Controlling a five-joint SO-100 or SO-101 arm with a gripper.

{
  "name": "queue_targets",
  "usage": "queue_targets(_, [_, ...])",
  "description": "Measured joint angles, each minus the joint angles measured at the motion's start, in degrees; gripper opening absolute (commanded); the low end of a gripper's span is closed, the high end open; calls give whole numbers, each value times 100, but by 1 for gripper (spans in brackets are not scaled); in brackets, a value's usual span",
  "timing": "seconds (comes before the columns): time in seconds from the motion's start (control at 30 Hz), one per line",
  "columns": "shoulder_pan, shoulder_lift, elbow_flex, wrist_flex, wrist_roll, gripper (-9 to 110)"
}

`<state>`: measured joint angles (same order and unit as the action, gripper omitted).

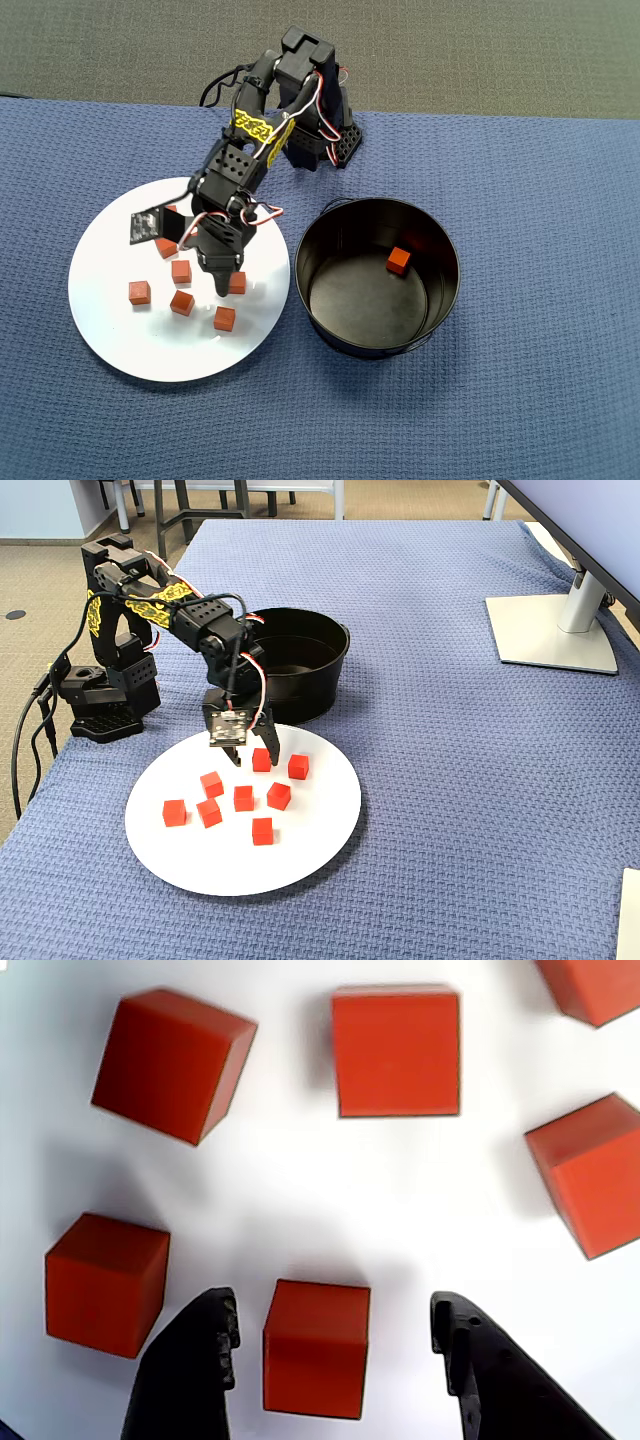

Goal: Pick up the red cubes from the white plate and place them in the black recipient

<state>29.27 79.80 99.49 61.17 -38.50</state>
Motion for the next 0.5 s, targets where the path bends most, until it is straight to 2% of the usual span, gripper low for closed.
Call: queue_targets(0.5, [-360,-272,0,-220,-167,13])
